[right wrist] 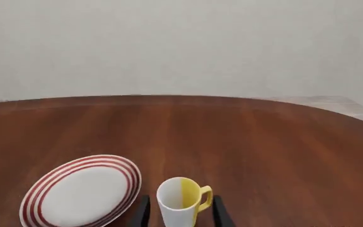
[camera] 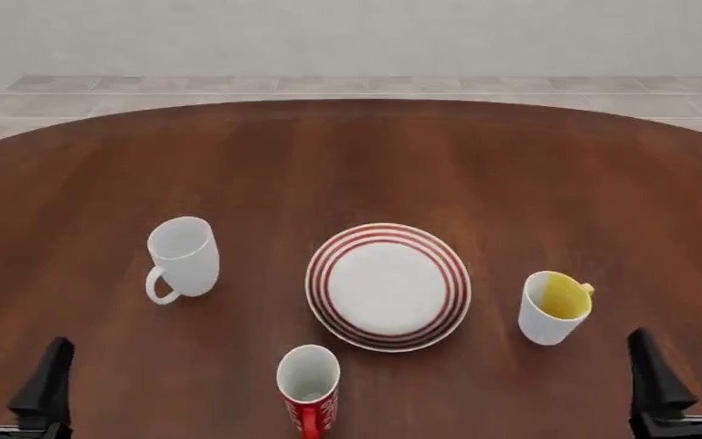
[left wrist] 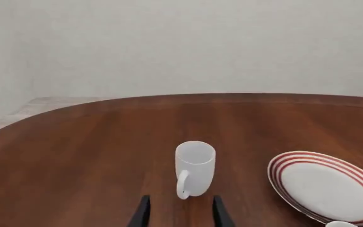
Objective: Pick up the red mug and put it on the plate
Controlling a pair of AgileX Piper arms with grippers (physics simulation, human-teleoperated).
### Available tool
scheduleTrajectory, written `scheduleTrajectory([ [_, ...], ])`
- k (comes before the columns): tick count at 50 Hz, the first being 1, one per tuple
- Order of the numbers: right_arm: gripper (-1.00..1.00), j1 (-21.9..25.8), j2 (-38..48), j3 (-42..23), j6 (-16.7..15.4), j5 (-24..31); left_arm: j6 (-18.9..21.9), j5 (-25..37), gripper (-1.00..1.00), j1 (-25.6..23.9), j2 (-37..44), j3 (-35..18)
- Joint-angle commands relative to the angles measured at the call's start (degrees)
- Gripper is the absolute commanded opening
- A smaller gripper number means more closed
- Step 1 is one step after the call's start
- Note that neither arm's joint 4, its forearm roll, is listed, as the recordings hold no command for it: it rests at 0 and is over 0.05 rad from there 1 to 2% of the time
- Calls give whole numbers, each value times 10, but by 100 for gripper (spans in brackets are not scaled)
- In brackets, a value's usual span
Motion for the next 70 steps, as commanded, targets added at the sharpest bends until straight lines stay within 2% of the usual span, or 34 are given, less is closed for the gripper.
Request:
scheduleTrajectory([
  [1, 100, 4, 2, 10, -14, -3, 0, -8, 100, 1, 3, 6],
  [8, 100, 5, 65, 10, -16, -64, 0, -8, 100, 1, 3, 6],
  [21, 100, 12, 104, 9, -29, -94, 0, -8, 100, 1, 3, 6],
  [26, 100, 9, 107, -1, -20, -86, 0, -8, 100, 1, 3, 6],
  [28, 100, 4, 137, -17, -13, -87, 0, -8, 100, 1, 3, 6],
  [33, 100, 1, 128, -96, -33, 2, 0, -8, 100, 1, 3, 6],
  [35, 100, -6, 140, -127, -57, 34, 0, -8, 100, 1, 3, 6],
  [37, 100, -6, 146, -164, -51, 73, 0, -8, 100, 1, 3, 6],
  [39, 100, -6, 146, -165, -51, 73, 0, -8, 100, 1, 3, 6],
  [40, 100, -21, 153, -217, -49, 129, 0, -8, 100, 1, 3, 6],
  [44, 100, 0, 178, -279, -30, 192, 0, -8, 100, 1, 3, 6],
  [45, 100, 0, 178, -279, -30, 192, 0, -8, 100, 1, 3, 6],
  [46, 100, -10, 214, -305, -40, 225, 0, -8, 100, 1, 3, 6],
  [47, 100, -10, 214, -306, -40, 225, 0, -8, 100, 1, 3, 6],
  [49, 100, -6, 229, -349, -28, 276, 0, -8, 100, 1, 3, 6],
  [50, 100, -6, 229, -349, -28, 276, 0, -8, 100, 1, 3, 6],
  [51, 100, 52, 232, -376, -5, 295, 0, -8, 100, 1, 3, 6],
  [53, 100, 57, 231, -385, -14, 302, 0, -8, 100, 1, 3, 6],
  [54, 100, 68, 231, -403, 3, 315, 0, -8, 100, 1, 3, 6],
  [55, 100, 68, 231, -403, 3, 315, 0, -8, 100, 1, 3, 6],
  [56, 100, 60, 226, -410, -15, 321, 0, -8, 100, 1, 3, 6],
  [57, 100, 67, 234, -417, -13, 329, 0, -8, 100, 1, 3, 6],
  [58, 100, 71, 244, -428, 8, 335, 0, -8, 100, 1, 3, 6],
  [59, 100, 71, 244, -428, 8, 335, 0, -8, 100, 1, 3, 6],
  [60, 100, 83, 269, -434, 38, 342, 0, -8, 100, 1, 3, 6],
  [61, 100, 83, 269, -434, 38, 342, 0, -8, 100, 1, 3, 6],
  [62, 100, 128, 299, -439, 50, 338, 0, -8, 100, 1, 3, 6],
  [63, 100, 146, 309, -443, 57, 336, 0, -8, 100, 1, 3, 6],
  [66, 100, 161, 338, -458, 75, 343, 0, -8, 100, 1, 3, 6],
  [70, 100, 204, 379, -477, 77, 335, 0, -8, 100, 1, 3, 6],
])
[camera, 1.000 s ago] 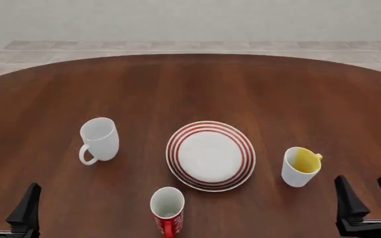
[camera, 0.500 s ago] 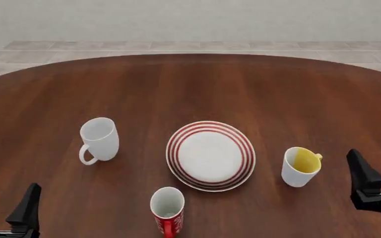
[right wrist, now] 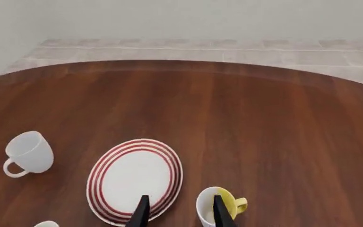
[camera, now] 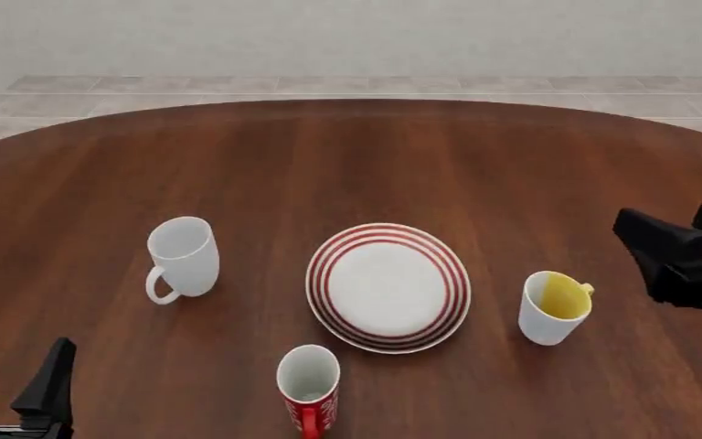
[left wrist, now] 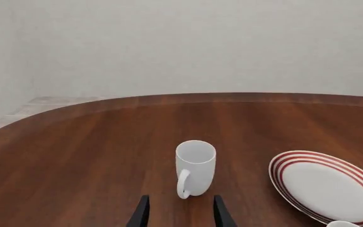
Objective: Pick up the red mug and put it on the plate
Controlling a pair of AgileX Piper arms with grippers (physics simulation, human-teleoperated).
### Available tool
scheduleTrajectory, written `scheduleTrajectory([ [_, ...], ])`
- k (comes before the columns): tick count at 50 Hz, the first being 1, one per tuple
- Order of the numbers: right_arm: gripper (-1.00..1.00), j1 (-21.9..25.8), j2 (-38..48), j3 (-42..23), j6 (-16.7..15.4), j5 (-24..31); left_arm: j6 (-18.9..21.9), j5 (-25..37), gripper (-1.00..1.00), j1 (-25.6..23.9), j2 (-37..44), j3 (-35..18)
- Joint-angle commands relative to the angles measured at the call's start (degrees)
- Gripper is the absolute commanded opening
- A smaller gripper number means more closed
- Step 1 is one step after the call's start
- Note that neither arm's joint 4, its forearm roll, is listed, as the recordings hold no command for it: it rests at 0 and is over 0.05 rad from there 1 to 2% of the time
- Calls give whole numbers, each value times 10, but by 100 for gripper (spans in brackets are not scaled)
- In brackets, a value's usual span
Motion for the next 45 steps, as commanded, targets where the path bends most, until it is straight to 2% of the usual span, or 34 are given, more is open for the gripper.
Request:
scheduleTrajectory([
  [1, 100, 97, 104, -68, 36, 27, 0, 0, 100, 0, 0, 0],
  [3, 100, 111, 120, -73, 48, 20, 0, 0, 100, 0, 0, 0],
  [5, 100, 120, 137, -76, 44, 13, 0, 0, 100, 0, 0, 0],
  [8, 100, 137, 170, -78, 63, 0, 0, 0, 100, 0, 0, 0],
  [12, 100, 162, 203, -91, 59, -9, 0, 0, 100, 0, 0, 0],
  [15, 100, 186, 231, -96, 73, -20, 0, 0, 100, 0, 0, 0],
  [20, 100, 215, 269, -99, 75, -40, 0, 0, 100, 0, 0, 0],
  [22, 100, 242, 294, -104, 78, -49, 0, 0, 100, 0, 0, 0],
  [24, 100, 257, 312, -107, 87, -56, 0, 0, 100, 0, 0, 0],
  [31, 100, 297, 355, -125, 89, -74, 0, 0, 100, 0, 0, 0],
  [32, 100, 320, 378, -134, 102, -79, 0, 0, 100, 0, 0, 0],
  [45, 100, 382, 456, -145, 115, -116, 0, 0, 100, 0, 0, 0],
])
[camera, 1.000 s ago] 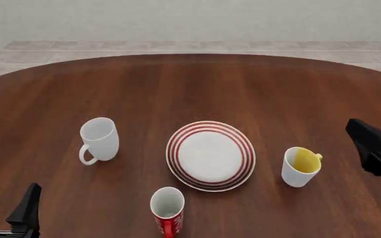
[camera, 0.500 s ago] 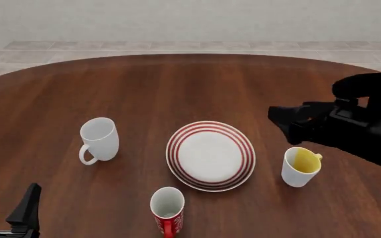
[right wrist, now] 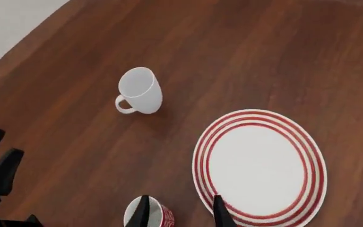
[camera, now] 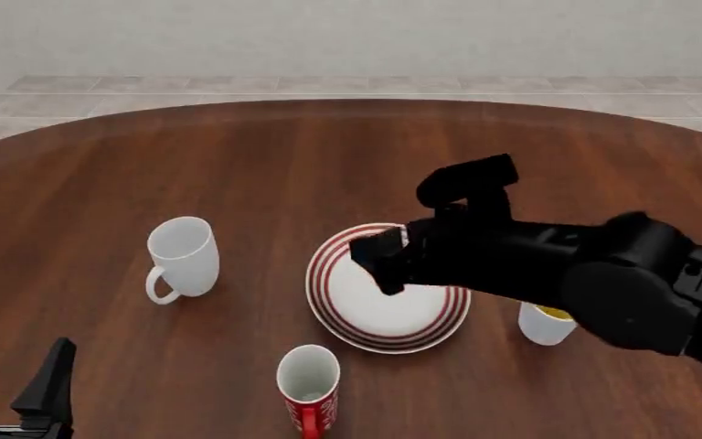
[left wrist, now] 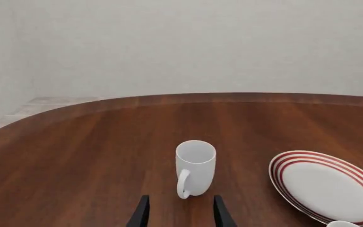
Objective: Pick up the red mug and put it on the plate
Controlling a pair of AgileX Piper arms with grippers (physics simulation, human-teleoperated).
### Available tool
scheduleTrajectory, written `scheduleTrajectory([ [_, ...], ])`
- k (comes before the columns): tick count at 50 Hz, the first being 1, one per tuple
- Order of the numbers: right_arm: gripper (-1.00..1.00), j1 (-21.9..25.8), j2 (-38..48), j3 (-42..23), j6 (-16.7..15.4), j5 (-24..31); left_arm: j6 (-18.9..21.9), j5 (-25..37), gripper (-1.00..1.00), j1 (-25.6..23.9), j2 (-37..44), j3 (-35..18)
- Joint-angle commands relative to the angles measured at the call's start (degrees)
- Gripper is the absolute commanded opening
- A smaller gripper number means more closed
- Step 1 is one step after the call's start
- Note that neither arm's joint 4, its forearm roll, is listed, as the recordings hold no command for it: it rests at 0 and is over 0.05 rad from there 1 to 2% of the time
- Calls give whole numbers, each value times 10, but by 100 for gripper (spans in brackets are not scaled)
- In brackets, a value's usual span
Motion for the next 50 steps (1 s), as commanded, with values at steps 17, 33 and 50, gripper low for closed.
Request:
scheduleTrajectory([
  [17, 100, 102, 126, -2, 38, -49, 0, 0, 100, 0, 0, 0],
  [33, 100, 112, 120, 8, 46, -37, 0, 0, 100, 0, 0, 0],
  [50, 100, 113, 91, 26, 44, -21, 0, 0, 100, 0, 0, 0],
])
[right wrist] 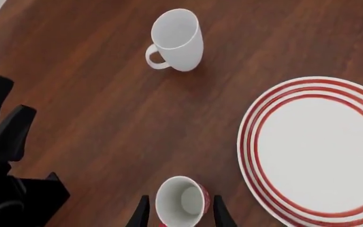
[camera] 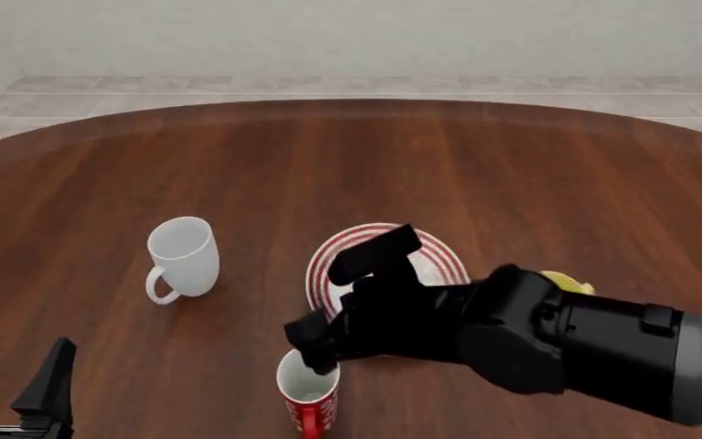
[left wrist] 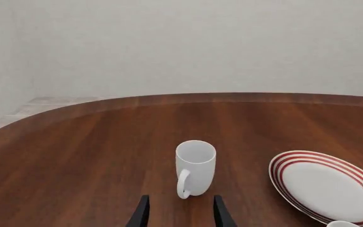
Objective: Pick up the red mug and put it on the plate
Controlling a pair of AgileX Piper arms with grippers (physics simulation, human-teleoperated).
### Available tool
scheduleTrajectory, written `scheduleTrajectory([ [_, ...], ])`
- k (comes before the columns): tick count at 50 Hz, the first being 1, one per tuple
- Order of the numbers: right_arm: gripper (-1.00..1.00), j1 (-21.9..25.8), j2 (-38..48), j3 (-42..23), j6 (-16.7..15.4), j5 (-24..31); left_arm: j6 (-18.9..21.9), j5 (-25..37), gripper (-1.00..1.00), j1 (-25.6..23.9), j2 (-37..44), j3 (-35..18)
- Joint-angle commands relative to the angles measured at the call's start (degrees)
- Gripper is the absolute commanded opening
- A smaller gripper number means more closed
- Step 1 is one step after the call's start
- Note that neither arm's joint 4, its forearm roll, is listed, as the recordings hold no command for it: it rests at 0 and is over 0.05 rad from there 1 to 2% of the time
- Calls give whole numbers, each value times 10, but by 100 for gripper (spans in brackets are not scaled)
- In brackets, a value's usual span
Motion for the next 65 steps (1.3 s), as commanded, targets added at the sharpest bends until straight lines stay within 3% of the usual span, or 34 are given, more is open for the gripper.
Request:
scheduleTrajectory([
  [1, 100, 3, -13, 15, 2, 4, 0, 0, 100, 0, 0, 0],
  [28, 100, -4, -51, 71, 8, -1, 0, 0, 100, 0, 0, 0],
  [48, 100, 30, -24, 82, 46, -29, 0, 0, 100, 0, 0, 0],
  [51, 100, 38, -17, 93, 65, -41, 0, 0, 100, 0, 0, 0],
  [65, 100, 40, -17, 118, 81, -62, 0, 0, 100, 0, 0, 0],
])
